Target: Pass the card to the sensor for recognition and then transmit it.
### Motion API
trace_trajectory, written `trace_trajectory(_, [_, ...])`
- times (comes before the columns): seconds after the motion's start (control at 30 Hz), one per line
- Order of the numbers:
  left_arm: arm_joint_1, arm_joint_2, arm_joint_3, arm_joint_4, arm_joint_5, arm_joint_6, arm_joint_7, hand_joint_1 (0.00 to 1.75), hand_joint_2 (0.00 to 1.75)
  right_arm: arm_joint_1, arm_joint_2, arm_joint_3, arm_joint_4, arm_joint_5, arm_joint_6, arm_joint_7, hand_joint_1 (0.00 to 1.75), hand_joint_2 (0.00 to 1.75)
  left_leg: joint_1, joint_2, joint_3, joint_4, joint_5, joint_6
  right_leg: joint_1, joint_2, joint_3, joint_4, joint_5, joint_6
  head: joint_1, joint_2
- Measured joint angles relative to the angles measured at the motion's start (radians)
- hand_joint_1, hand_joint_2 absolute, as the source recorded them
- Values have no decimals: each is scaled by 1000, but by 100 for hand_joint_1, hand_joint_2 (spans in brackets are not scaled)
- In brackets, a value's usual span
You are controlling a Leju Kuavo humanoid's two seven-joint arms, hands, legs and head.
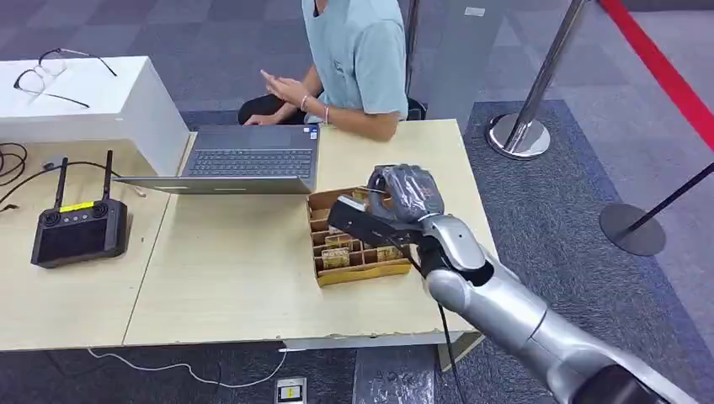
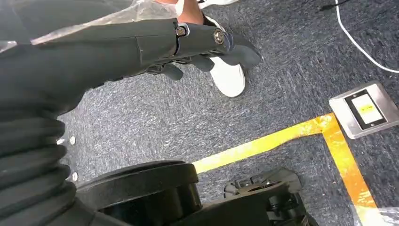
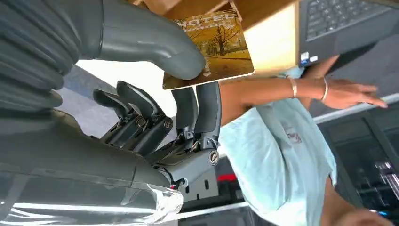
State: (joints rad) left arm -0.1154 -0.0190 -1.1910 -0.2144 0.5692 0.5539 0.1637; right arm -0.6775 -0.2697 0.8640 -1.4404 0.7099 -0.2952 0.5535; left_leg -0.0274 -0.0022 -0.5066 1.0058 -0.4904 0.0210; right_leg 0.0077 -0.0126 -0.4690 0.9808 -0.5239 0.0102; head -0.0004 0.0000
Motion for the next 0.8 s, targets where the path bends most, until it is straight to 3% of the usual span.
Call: trace_trajectory(0.8, [1, 0, 0, 0, -7, -6, -3, 0, 175, -83, 12, 1, -28, -7, 26, 6, 175, 175, 0, 0, 0, 0, 0, 0, 0, 0, 0, 0, 0, 0, 0, 0])
